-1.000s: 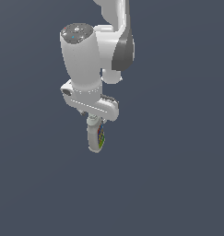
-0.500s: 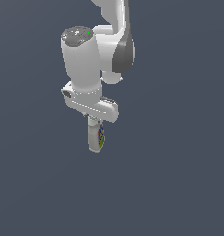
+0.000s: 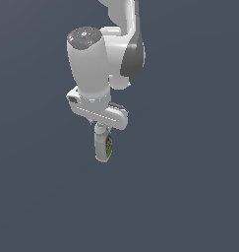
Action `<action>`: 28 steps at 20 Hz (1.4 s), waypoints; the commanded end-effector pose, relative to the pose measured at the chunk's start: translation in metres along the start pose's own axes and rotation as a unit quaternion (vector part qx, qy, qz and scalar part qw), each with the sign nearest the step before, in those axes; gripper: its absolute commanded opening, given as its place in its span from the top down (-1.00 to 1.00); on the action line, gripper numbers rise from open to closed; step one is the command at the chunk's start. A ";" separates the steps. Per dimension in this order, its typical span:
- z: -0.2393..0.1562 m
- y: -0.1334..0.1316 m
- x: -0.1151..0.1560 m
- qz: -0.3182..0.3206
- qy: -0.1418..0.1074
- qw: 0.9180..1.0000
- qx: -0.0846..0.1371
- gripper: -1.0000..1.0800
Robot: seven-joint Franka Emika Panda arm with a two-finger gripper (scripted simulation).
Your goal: Pick up the object and move it to a goal position.
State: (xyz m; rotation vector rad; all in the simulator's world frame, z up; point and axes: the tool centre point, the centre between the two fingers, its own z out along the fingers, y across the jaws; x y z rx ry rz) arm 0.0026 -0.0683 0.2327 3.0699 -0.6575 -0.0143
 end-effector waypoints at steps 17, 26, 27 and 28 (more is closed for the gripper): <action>-0.133 -0.097 -0.034 -0.001 0.005 1.000 0.001 1.00; -0.203 -0.150 -0.052 -0.001 0.005 1.000 0.001 1.00; -0.209 -0.155 -0.053 -0.001 0.005 1.000 0.002 1.00; -0.215 -0.159 -0.055 -0.001 0.005 1.000 0.002 1.00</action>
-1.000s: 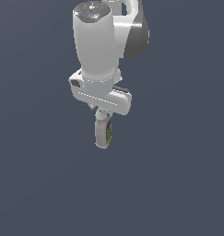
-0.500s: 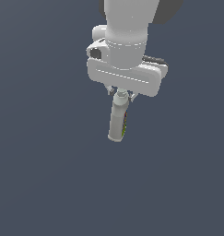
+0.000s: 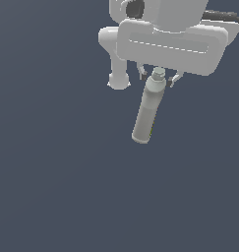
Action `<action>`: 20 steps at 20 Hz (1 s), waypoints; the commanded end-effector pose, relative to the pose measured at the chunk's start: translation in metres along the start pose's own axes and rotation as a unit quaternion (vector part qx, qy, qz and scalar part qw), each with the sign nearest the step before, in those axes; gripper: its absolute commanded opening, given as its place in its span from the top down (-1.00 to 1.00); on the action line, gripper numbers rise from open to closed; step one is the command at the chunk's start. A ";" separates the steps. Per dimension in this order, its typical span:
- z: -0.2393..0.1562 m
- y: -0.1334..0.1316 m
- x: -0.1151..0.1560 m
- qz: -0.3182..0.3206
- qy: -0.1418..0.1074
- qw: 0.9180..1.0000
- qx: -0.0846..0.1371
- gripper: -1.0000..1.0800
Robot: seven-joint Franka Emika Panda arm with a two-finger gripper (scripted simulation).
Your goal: Pick up the object and move it to a goal position.
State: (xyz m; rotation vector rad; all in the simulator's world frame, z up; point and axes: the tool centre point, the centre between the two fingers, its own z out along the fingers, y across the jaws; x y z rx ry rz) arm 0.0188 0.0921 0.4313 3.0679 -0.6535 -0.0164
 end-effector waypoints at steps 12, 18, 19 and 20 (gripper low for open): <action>-0.070 -0.049 -0.014 0.000 0.005 1.000 0.003 1.00; -0.084 -0.060 -0.016 0.000 0.005 1.000 0.003 1.00; -0.086 -0.061 -0.016 0.000 0.005 1.000 0.003 1.00; -0.087 -0.063 -0.017 0.000 0.005 1.000 0.004 1.00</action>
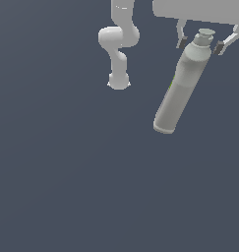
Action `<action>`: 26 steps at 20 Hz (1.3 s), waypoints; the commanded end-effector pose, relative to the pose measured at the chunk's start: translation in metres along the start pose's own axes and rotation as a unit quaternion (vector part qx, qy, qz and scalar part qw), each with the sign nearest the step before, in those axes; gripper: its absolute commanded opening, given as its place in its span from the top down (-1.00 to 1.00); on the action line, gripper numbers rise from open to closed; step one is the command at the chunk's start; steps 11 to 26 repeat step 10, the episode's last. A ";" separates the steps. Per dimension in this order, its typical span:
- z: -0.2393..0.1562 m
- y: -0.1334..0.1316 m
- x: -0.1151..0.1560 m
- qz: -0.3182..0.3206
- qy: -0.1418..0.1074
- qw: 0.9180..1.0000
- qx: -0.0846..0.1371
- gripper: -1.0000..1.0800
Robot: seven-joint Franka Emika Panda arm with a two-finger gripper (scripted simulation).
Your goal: Pick up the object and move it to a goal position.
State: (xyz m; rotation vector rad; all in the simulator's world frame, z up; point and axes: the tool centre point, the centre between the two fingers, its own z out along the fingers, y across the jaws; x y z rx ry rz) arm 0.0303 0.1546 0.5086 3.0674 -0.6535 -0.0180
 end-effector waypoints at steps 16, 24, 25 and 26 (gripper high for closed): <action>-0.015 -0.006 -0.002 0.000 0.005 1.000 0.004 1.00; -0.015 -0.006 -0.002 0.000 0.005 1.000 0.004 1.00; -0.015 -0.006 -0.002 0.000 0.005 1.000 0.004 1.00; -0.015 -0.006 -0.002 0.000 0.005 1.000 0.004 1.00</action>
